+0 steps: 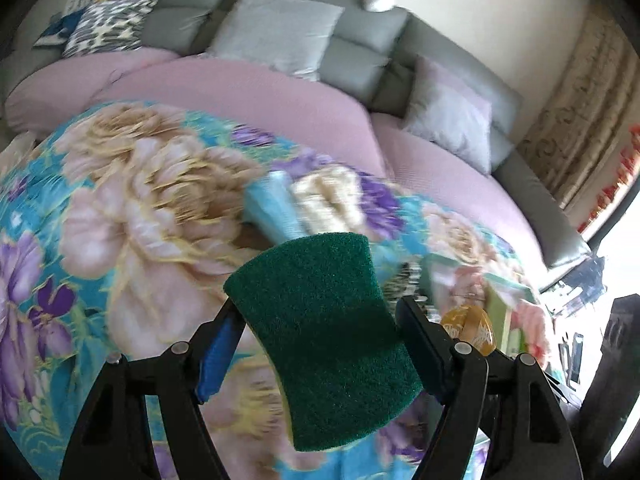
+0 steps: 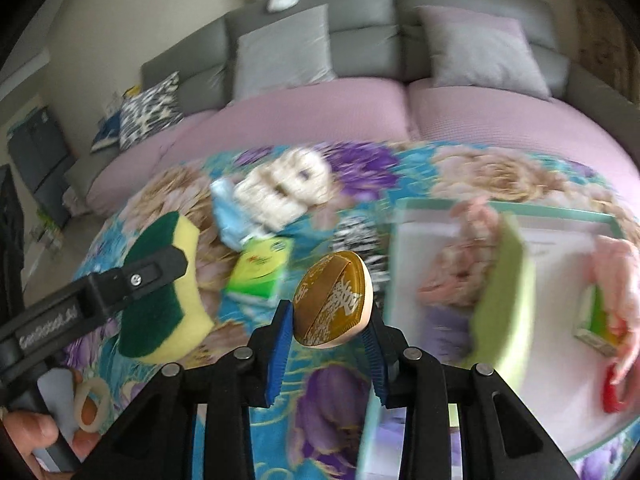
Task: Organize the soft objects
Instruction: 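Carry the sponge and round snack with both tools over the white tray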
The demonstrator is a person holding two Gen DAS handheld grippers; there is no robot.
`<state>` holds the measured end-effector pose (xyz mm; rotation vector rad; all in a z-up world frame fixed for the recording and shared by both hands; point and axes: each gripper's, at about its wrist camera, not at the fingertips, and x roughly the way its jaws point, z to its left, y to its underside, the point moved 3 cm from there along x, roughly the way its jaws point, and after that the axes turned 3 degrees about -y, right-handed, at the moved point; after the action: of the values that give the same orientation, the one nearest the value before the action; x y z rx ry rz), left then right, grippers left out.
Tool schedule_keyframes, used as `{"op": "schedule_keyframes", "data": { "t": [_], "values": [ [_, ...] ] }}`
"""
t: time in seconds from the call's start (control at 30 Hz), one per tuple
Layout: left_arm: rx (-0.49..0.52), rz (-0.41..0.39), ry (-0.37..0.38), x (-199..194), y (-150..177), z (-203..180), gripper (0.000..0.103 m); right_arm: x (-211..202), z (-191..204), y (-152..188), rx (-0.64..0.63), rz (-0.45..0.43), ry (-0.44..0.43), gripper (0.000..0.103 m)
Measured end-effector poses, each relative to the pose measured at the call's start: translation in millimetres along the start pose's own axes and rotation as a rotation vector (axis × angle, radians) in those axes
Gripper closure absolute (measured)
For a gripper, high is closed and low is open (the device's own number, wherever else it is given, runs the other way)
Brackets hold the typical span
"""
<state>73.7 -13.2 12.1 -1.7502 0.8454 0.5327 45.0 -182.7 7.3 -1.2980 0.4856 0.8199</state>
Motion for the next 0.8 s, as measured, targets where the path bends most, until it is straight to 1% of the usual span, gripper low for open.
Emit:
{"op": "schedule_keyframes", "data": {
  "t": [0.2,0.27,0.37,0.53,0.6,0.7,0.8],
  "values": [
    [0.109,-0.011,0.071,2.5,7.6,-51.2,0.025,-30.4,-54.7,-1.2,0.106,-0.05,0.109,0.066],
    [0.139,-0.01,0.084,4.0,10.7,-64.9,0.025,-39.2,-78.0,2.2,0.163,-0.053,0.157,0.066],
    [0.194,-0.002,0.113,7.8,18.2,-89.1,0.025,-49.5,-104.5,7.8,0.227,-0.056,0.2,0.066],
    [0.3,-0.004,0.148,11.4,28.6,-128.5,0.025,-63.5,-133.9,14.6,0.293,-0.075,0.227,0.066],
    [0.339,-0.005,0.145,13.0,28.7,-140.6,0.025,-66.0,-141.5,16.7,0.314,-0.076,0.221,0.066],
    [0.379,-0.001,0.151,15.9,28.7,-156.8,0.025,-61.4,-148.2,20.5,0.327,-0.061,0.206,0.066],
    [0.39,0.023,0.174,22.7,26.6,-171.2,0.025,-55.6,-155.1,24.3,0.342,-0.041,0.2,0.066]
  ]
}}
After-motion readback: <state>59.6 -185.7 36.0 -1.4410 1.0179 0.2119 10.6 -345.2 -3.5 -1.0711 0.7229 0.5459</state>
